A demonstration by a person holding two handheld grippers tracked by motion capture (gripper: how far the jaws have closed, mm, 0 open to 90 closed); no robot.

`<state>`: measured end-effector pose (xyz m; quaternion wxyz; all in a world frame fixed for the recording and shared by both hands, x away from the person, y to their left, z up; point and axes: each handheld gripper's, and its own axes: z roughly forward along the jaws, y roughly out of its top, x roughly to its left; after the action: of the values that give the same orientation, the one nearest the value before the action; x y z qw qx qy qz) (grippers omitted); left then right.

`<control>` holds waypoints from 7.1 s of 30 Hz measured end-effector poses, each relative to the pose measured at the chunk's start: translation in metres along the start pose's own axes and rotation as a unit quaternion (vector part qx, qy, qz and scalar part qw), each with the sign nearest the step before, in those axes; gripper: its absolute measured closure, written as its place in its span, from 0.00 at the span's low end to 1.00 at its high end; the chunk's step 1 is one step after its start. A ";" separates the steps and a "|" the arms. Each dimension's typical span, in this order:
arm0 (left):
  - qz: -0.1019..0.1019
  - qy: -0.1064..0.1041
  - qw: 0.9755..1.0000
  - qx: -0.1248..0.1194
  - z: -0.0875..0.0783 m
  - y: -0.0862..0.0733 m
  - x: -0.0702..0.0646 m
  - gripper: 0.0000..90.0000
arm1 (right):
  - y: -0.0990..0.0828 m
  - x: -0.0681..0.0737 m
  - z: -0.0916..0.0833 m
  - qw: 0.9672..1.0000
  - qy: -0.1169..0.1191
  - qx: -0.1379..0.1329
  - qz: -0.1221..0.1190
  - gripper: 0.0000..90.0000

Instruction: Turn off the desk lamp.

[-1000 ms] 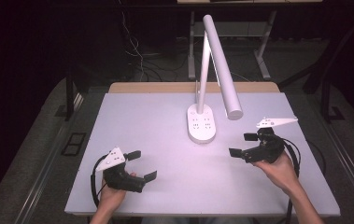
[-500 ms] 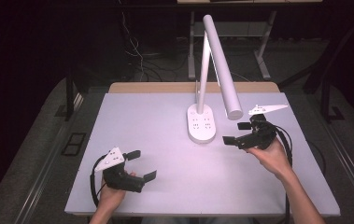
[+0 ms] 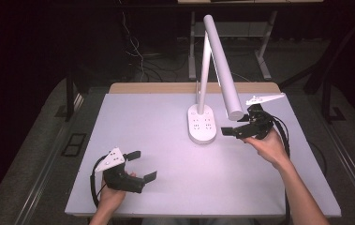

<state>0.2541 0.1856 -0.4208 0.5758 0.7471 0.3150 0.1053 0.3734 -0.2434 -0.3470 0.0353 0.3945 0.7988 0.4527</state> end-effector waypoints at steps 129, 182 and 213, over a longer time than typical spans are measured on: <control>0.000 -0.015 1.000 0.011 0.004 -0.001 0.003 0.00 | 0.029 -0.083 0.135 0.995 -0.061 0.005 0.083 1.00; 0.003 -0.016 1.000 0.014 0.006 -0.001 0.001 0.00 | 0.027 -0.079 0.138 0.994 -0.074 0.005 0.078 1.00; 0.002 -0.015 1.000 0.014 0.006 -0.001 0.002 0.00 | 0.028 -0.070 0.110 0.996 -0.074 -0.005 0.057 1.00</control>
<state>0.2579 0.1822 -0.4239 0.5697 0.7572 0.3062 0.0913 0.4835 -0.2052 -0.4115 0.0706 0.4721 0.7678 0.4274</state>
